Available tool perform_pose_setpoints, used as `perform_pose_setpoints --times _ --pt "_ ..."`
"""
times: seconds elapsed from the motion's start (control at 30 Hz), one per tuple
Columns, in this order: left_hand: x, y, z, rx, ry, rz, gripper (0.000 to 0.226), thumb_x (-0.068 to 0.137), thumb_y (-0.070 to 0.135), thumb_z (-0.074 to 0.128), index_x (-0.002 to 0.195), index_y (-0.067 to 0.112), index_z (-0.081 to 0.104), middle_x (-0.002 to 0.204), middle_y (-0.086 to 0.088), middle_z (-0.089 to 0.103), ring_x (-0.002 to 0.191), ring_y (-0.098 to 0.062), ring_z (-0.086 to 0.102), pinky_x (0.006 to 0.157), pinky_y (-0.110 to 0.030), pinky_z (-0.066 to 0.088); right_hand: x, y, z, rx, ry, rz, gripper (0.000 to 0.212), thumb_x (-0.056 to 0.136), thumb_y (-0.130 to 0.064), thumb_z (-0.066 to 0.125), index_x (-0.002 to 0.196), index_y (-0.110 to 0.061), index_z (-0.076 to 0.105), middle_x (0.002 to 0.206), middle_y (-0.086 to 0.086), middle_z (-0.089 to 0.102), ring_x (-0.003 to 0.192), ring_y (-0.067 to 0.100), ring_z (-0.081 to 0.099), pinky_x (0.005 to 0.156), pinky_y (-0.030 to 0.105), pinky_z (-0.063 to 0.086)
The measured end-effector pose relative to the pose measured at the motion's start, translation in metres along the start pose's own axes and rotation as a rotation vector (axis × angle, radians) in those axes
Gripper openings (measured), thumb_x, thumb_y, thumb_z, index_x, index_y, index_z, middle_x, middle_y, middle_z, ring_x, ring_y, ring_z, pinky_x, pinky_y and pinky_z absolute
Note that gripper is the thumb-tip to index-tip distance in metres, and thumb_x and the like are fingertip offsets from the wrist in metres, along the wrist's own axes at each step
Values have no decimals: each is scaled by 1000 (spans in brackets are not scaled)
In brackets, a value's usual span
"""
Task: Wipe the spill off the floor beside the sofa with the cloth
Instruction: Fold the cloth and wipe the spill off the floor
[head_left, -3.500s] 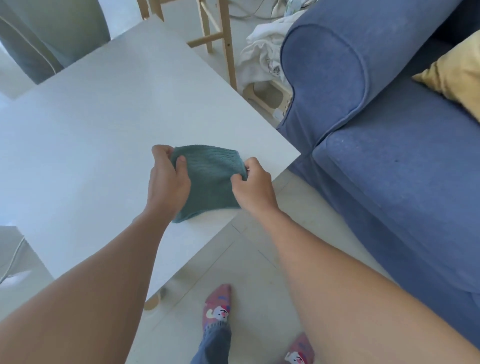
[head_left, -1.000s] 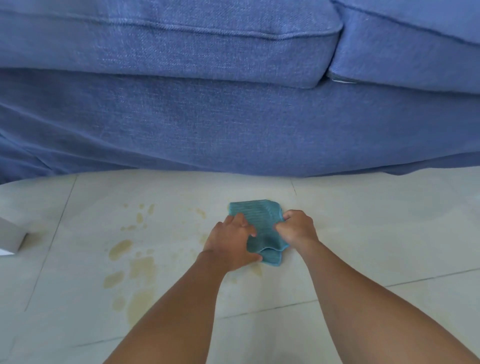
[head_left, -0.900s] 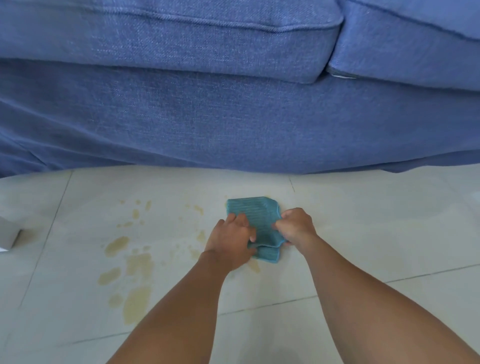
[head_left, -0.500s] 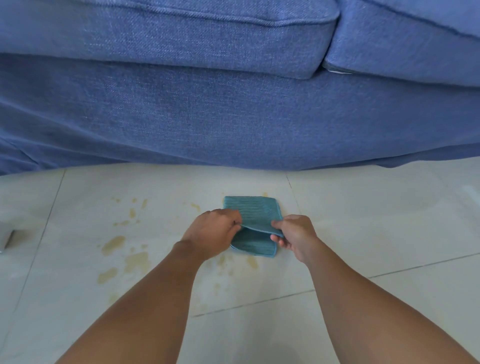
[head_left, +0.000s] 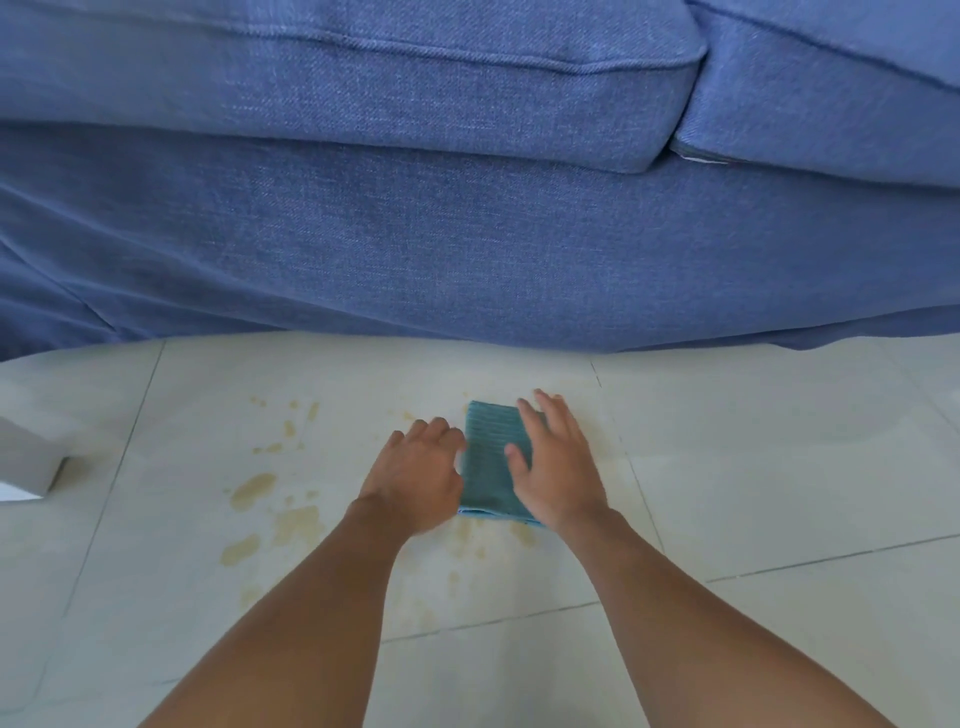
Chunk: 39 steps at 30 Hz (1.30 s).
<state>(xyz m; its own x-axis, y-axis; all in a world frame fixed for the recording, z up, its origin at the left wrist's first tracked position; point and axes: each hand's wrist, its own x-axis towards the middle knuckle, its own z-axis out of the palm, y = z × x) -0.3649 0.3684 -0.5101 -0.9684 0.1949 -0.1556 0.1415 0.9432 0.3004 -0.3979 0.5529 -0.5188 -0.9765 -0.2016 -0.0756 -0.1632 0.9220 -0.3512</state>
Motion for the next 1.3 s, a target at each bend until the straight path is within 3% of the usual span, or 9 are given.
perform_pose_setpoints --times 0.1,0.2,0.33,0.47,0.63,0.87,1.07,1.2,1.3 --pt "-1 -19 -7 68 -32 -48 64 96 41 45 153 16 28 162 -3 22 150 -25 20 115 -47 30 1 -10 19 -77 -243 13 68 105 -50 28 162 -22 4 171 2 -11 155 25 -14 127 45 -3" --pt "4 -36 -21 170 -211 -68 92 90 67 40 160 19 3 168 0 -10 155 -30 -3 118 -61 19 -31 -1 34 -142 -259 72 72 102 -57 22 160 -27 -9 169 0 -21 154 25 -22 125 45 -11" --pt "14 -59 -38 333 -488 -36 128 68 89 52 158 26 -13 166 4 -22 154 -30 -4 116 -63 23 -15 29 24 -263 -207 246 75 99 -61 20 160 -29 -9 169 -1 -20 153 31 -21 123 52 -12" --pt "19 -71 -39 420 -606 11 148 56 81 73 155 27 -22 163 4 -31 154 -31 -11 116 -66 21 47 -3 25 -199 -237 278 74 101 -52 20 160 -21 -11 169 8 -21 152 40 -20 123 53 -12" --pt "20 -70 -41 585 -669 78 150 58 76 76 155 21 -24 163 -4 -29 153 -37 -8 117 -67 12 -42 -5 38 -177 -264 92 78 92 -58 7 159 -26 -14 168 3 -24 151 35 -27 124 48 -12" --pt "30 -75 -54 619 -696 117 142 64 77 71 156 21 -21 164 -1 -29 154 -36 -7 116 -69 15 33 -14 29 -138 -269 407 77 99 -46 26 160 -20 -14 167 12 -25 149 49 -23 122 58 -11" --pt "10 -80 -54 547 -693 152 142 65 73 73 155 21 -24 159 -1 -38 152 -35 -16 116 -70 13 -68 -23 44 -187 -234 115 80 87 -54 16 159 -34 -10 169 6 -21 150 39 -27 122 53 -13" --pt "-2 -86 -53 419 -646 129 148 60 72 78 154 25 -26 158 3 -40 152 -29 -18 119 -64 12 -33 17 34 -203 -185 378 77 93 -52 22 160 -32 -11 169 7 -19 152 41 -19 123 56 -6" --pt "1 -101 -55 369 -656 94 153 55 67 84 154 25 -25 158 5 -39 154 -24 -11 119 -57 25 -21 -26 51 -173 -175 418 73 98 -57 22 160 -33 -9 168 9 -21 151 45 -19 121 59 -11"
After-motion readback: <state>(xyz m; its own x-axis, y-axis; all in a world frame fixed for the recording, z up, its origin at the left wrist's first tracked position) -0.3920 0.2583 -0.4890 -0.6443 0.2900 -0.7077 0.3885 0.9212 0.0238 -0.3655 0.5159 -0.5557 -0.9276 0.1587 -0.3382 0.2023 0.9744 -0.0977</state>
